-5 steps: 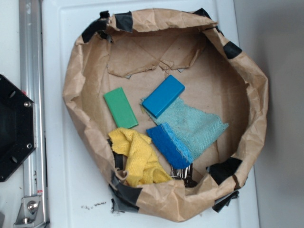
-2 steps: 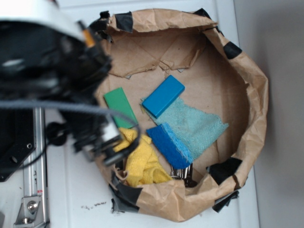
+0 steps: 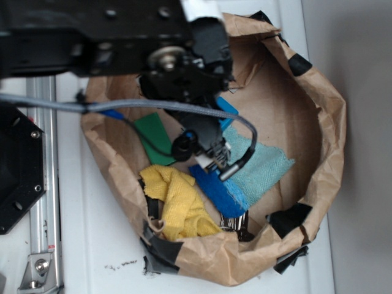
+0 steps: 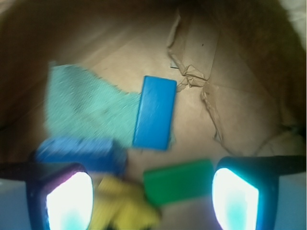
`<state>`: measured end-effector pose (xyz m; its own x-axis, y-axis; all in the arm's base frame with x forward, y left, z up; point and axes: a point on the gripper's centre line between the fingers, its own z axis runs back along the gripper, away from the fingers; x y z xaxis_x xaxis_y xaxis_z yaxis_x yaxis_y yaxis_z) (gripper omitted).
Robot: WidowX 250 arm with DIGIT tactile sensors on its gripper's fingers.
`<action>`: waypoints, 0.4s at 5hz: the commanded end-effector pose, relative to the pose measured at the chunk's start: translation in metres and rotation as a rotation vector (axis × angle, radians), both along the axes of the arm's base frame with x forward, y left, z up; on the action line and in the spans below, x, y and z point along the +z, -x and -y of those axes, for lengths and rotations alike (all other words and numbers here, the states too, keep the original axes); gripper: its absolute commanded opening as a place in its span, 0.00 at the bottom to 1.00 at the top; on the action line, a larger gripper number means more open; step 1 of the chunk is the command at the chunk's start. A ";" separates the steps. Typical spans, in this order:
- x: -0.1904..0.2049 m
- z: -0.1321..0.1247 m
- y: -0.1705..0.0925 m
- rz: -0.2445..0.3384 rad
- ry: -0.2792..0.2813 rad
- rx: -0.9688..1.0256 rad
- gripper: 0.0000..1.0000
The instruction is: Grab the blue block.
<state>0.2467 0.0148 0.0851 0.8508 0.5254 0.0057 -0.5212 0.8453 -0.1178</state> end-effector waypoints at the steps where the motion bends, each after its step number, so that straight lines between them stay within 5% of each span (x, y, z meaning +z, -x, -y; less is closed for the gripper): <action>1: -0.050 0.017 -0.014 -0.016 0.031 -0.040 1.00; 2: -0.068 0.027 -0.025 0.001 0.005 -0.094 1.00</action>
<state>0.2694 -0.0054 0.0159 0.8836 0.4676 -0.0228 -0.4672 0.8776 -0.1078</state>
